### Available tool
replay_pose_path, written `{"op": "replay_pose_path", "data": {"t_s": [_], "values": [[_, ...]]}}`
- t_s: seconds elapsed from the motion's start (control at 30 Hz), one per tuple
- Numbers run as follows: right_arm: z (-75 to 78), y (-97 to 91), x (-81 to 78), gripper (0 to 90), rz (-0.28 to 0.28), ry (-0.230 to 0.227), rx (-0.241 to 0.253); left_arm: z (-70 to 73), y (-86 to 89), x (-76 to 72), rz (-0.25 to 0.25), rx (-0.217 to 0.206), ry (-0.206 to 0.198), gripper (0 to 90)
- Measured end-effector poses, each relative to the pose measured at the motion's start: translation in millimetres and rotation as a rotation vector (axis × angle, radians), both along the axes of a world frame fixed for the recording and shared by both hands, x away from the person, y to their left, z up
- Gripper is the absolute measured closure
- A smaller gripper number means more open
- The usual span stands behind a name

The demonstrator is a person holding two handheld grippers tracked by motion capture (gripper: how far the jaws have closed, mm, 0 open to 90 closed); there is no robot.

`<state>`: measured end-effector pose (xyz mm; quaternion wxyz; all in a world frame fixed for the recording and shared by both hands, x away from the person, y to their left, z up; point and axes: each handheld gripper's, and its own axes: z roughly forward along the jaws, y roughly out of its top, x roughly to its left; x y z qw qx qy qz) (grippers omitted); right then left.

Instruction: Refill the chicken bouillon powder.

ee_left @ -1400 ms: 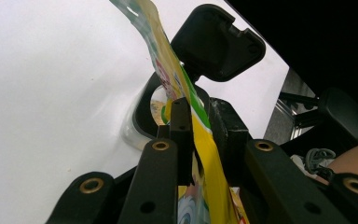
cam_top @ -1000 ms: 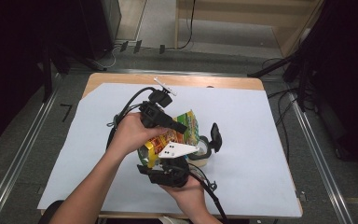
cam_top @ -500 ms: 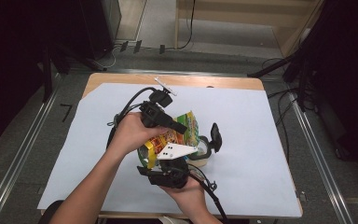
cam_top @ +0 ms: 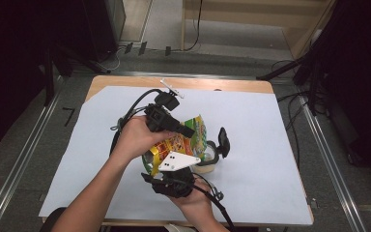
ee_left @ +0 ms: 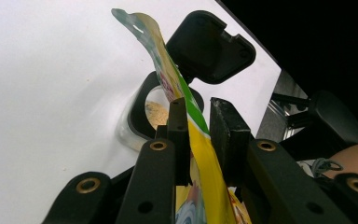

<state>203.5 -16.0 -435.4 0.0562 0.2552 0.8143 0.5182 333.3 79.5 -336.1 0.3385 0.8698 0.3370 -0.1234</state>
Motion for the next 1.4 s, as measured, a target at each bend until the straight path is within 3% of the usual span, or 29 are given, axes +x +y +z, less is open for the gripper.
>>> {"op": "replay_pose_path", "data": {"t_s": [0.27,0.53,0.7,0.93,1.07,1.4], "values": [[1.6,0.6,-0.5,64.4,-0.001,-0.019,0.002,3.1,2.6,-0.5,-0.003,-0.004,-0.012,81.0],[-1.3,0.7,0.7,64.5,-0.004,-0.01,-0.001,1.4,0.6,-0.9,-0.003,0.002,-0.022,81.6],[0.9,-0.6,0.8,64.4,-0.012,-0.043,-0.003,5.3,3.2,-1.5,0.001,-0.015,-0.046,81.8],[-0.9,0.0,2.3,65.0,-0.008,-0.024,-0.001,3.4,0.0,-2.2,-0.002,0.004,-0.046,81.9],[-3.8,-0.2,3.3,65.2,-0.007,0.016,0.009,-0.6,-2.6,-1.0,-0.002,0.014,-0.037,81.9],[-4.5,-0.5,3.2,65.3,-0.007,0.013,0.006,-1.2,-2.7,-0.7,-0.004,0.01,-0.031,81.9]]}}
